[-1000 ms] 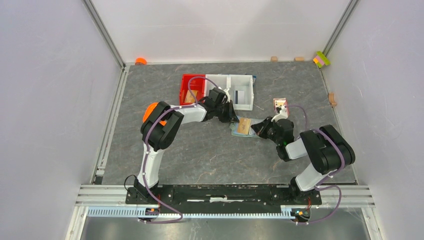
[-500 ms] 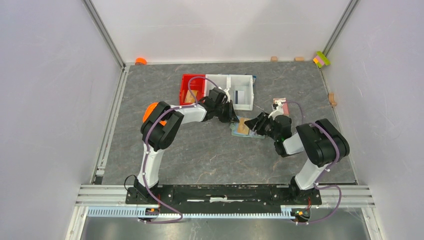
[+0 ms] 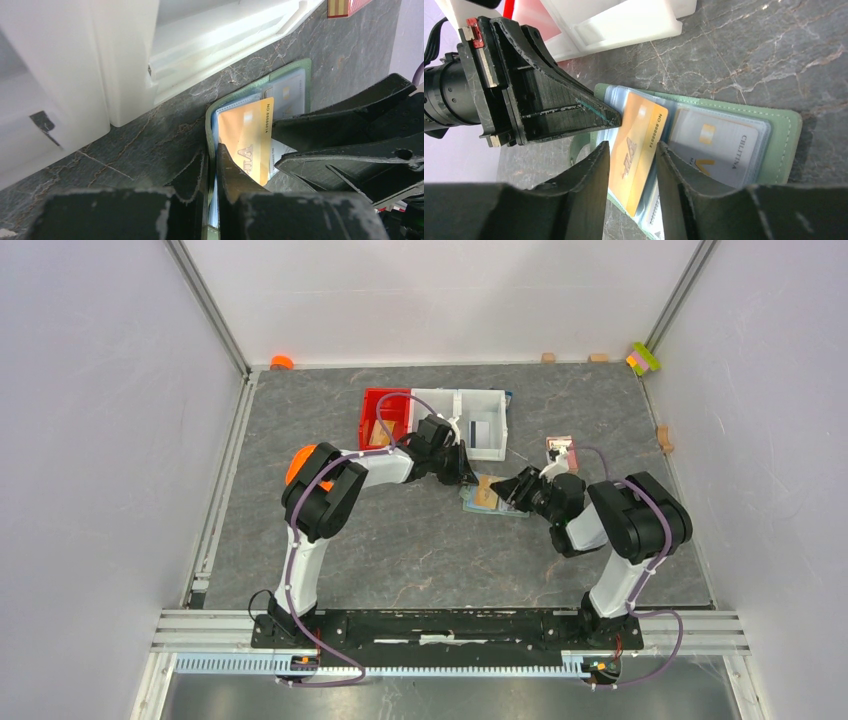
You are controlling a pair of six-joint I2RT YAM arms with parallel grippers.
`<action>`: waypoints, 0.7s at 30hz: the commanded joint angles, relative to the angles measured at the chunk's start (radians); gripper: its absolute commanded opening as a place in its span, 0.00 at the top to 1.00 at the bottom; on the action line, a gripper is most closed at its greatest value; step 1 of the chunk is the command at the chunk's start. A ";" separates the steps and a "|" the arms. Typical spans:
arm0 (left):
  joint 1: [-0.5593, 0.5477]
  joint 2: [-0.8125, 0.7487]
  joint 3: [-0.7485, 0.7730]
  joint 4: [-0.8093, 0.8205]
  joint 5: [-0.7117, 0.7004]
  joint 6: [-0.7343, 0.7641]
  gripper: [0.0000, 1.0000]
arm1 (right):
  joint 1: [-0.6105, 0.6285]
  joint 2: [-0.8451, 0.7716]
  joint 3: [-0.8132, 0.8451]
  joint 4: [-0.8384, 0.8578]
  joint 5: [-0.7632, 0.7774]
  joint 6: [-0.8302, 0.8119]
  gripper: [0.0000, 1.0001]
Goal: Take the credit cards out of the card holder
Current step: Remove the credit card from the card holder.
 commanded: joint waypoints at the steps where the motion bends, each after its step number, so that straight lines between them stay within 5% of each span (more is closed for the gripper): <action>1: -0.021 0.057 0.004 -0.088 -0.003 0.053 0.98 | 0.009 0.010 -0.037 0.110 -0.059 0.039 0.59; 16: -0.021 0.061 0.010 -0.097 0.002 0.054 0.98 | 0.009 0.034 -0.023 0.143 -0.093 0.057 0.76; 21: -0.020 0.057 0.008 -0.099 -0.013 0.055 0.98 | 0.009 0.011 -0.022 0.064 -0.057 0.028 0.98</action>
